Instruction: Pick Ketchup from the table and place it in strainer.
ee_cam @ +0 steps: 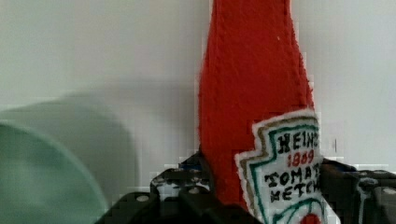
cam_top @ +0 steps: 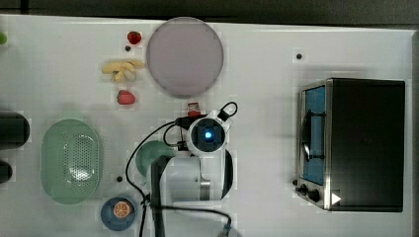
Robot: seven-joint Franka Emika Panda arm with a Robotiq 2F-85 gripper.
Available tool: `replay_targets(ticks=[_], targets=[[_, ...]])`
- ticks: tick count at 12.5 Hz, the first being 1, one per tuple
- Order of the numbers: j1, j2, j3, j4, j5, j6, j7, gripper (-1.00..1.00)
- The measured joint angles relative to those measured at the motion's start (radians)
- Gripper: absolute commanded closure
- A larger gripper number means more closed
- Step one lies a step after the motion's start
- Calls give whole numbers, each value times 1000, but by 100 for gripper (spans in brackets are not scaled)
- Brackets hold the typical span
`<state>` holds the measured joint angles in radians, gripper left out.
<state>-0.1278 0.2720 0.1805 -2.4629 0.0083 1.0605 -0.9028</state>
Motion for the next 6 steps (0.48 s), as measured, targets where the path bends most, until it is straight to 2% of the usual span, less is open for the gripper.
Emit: replay_targets(ticks=[3, 6], targets=[[0, -187, 39, 6, 6, -213, 13, -29], [4, -398, 86, 84, 6, -442, 60, -29]])
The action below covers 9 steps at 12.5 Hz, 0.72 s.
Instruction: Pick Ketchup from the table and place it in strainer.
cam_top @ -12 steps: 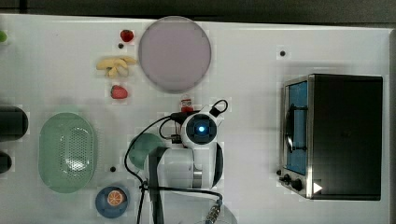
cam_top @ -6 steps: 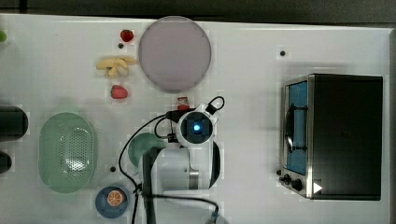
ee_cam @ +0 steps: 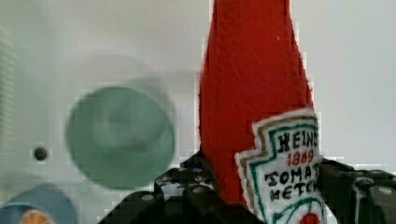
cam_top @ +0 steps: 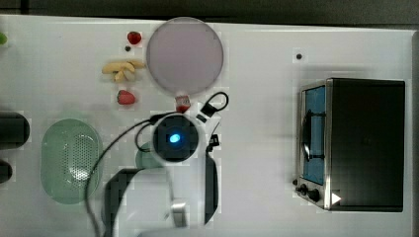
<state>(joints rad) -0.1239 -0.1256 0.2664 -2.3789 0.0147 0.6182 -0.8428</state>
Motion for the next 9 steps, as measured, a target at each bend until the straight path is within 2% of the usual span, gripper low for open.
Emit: replay_targets(ticks=[2, 4, 9], targets=[[1, -84, 56, 82, 38, -86, 79, -29], [13, -105, 140, 148, 114, -89, 206, -29], [61, 35, 409, 182, 133, -36, 480, -29]])
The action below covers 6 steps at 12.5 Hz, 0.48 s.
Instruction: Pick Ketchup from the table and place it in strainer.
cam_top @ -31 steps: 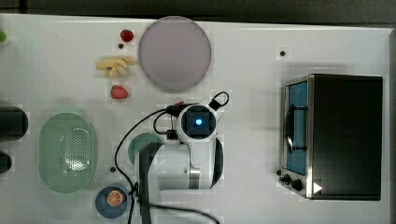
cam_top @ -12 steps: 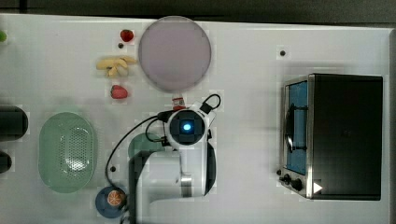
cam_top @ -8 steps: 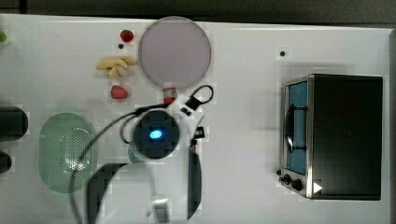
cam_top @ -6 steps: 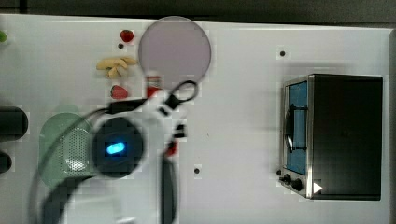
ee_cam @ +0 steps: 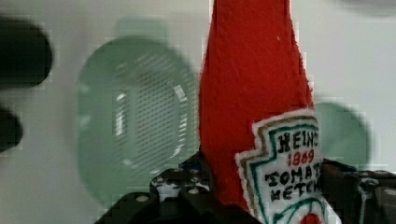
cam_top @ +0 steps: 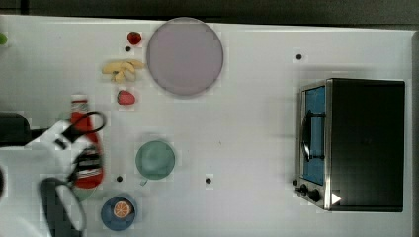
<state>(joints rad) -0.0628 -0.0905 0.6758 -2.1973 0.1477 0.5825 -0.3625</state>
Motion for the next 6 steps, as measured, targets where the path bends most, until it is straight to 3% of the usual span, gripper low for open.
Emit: replay_targets(ticks=[4, 6], targets=[[36, 189, 145, -21, -3, 186, 221, -29], [56, 261, 157, -23, -34, 247, 303, -29]])
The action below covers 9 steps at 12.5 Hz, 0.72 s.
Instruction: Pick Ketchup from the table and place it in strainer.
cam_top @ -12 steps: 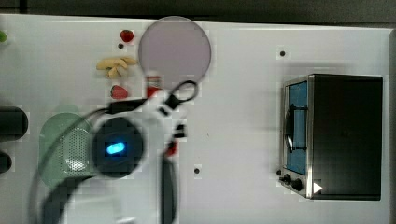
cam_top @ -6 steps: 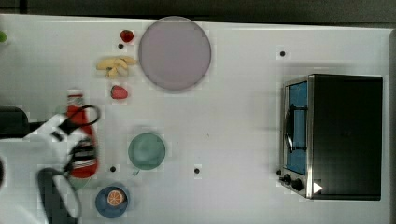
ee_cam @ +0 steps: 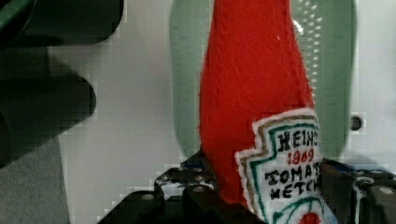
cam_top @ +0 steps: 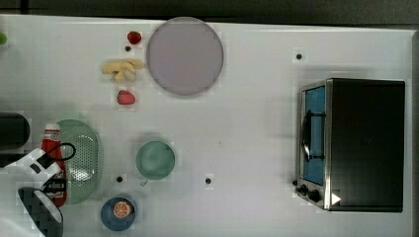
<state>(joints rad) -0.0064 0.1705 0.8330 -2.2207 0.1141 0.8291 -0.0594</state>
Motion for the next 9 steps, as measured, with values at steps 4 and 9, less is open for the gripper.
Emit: replay_targets(ticks=[4, 9], targets=[[-4, 129, -26, 0, -115, 93, 62, -78], [-22, 245, -46, -8, -124, 148, 81, -100]])
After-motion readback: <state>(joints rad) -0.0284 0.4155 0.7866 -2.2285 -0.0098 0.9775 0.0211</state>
